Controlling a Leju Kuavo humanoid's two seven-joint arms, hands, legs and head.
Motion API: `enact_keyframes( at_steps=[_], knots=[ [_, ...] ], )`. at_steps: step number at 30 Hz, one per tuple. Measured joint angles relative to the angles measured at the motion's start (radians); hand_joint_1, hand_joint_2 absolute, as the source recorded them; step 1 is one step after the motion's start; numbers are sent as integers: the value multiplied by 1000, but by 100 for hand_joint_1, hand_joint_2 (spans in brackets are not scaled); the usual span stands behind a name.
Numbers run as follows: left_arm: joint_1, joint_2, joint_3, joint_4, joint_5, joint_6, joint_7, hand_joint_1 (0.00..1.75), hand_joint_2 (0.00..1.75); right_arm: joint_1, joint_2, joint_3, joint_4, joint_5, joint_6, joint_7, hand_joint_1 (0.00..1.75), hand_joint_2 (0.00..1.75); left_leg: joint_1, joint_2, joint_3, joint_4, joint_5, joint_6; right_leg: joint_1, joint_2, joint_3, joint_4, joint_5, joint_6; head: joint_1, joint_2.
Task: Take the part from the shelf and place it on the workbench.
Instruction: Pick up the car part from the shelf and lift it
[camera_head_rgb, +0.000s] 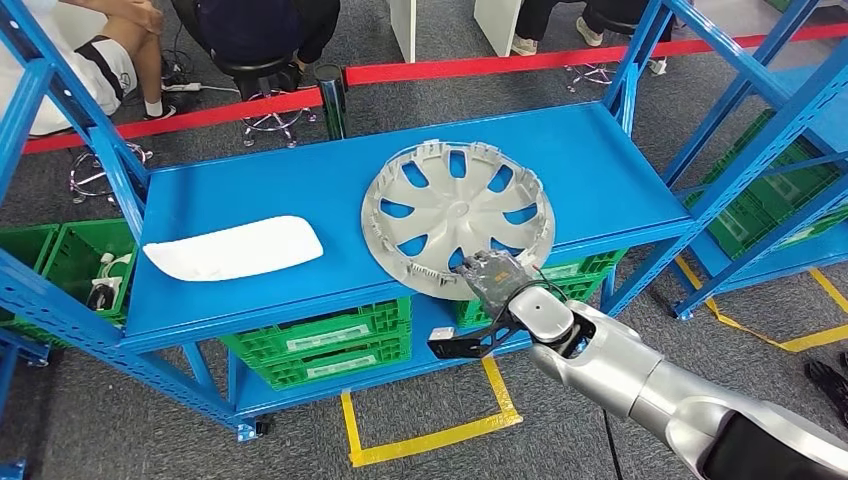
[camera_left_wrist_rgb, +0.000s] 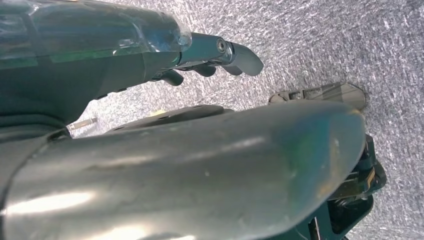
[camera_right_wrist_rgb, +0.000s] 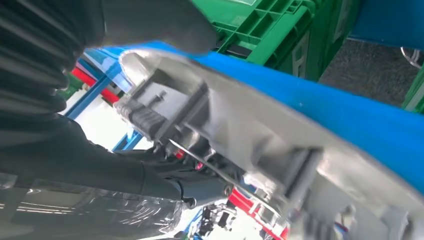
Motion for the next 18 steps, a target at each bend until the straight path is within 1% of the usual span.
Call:
enact_keyframes(
  at_steps=[14,18],
  knots=[
    [0,0,0,0,7,0,2,0,0,22,13,-25,22,-6,-15,-6,175,175,0,-3,0,0,0,0,0,-2,0,0,0,0,1,0],
    [0,0,0,0,9,1,2,0,0,27,15,-28,27,2,-36,-9,175,175,0,-3,0,0,0,0,0,-2,0,0,0,0,1,0]
  ],
)
